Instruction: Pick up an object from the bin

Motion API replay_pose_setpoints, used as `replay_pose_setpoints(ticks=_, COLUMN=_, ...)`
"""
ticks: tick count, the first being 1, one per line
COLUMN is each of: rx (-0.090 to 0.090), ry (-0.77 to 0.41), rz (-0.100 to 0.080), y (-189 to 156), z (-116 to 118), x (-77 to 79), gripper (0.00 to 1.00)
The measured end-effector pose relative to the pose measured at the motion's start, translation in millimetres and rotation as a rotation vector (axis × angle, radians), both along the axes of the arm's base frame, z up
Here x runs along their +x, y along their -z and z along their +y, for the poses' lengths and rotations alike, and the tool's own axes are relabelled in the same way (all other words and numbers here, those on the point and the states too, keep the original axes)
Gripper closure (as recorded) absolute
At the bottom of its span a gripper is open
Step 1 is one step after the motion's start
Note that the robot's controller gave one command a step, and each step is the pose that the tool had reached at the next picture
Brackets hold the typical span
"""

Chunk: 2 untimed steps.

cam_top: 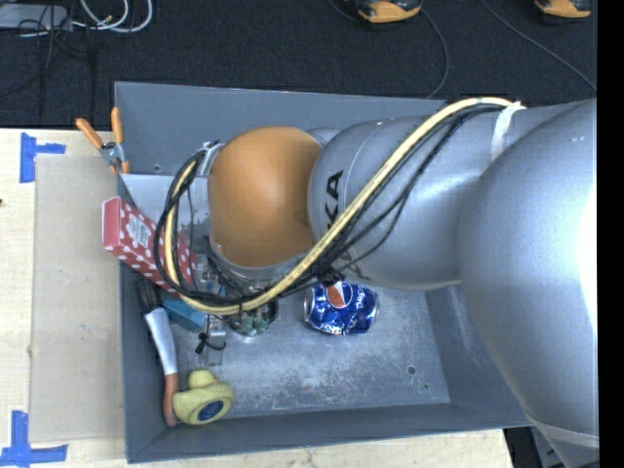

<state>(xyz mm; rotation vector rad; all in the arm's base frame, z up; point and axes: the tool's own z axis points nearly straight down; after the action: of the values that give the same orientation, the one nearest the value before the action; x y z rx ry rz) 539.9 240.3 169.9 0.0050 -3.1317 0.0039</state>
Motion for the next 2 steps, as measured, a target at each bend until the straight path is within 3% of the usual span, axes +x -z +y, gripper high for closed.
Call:
replay_pose_setpoints(ticks=1, rx=0.002, ry=0.005, rz=-0.008, y=-4.7, z=-1.2, x=2.1, gripper=0.00)
replay_pose_setpoints(ticks=2, rx=0.000, ry=0.063, rz=-0.001, y=-55.1, z=-20.0, x=28.7, gripper=0.00)
